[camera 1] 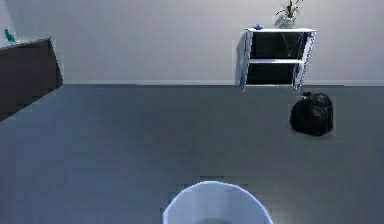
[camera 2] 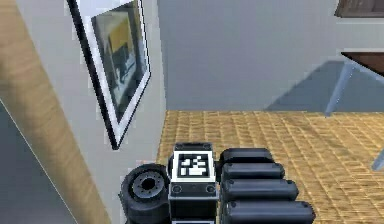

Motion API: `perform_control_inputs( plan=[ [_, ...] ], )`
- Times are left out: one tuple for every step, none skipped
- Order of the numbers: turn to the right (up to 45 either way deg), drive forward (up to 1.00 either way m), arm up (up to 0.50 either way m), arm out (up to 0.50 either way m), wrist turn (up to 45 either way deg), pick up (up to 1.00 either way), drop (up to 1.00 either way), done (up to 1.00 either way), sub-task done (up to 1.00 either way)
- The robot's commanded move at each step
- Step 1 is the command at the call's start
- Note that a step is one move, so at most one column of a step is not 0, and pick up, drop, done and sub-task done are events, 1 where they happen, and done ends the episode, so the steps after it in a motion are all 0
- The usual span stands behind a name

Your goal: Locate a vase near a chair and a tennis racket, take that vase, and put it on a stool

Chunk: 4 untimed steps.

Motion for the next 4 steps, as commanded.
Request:
perform_control_inputs(
  plan=[
    [6.0, 0.0, 0.0, 0.0, 0.0, 0.0, 0.0, 0.0, 0.0],
    [0.0, 0.55, 0.0, 0.0, 0.0, 0.0, 0.0, 0.0, 0.0],
    [45.0, 0.0, 0.0, 0.0, 0.0, 0.0, 0.0, 0.0, 0.0],
    [21.0, 0.0, 0.0, 0.0, 0.0, 0.0, 0.0, 0.0, 0.0]
  ],
)
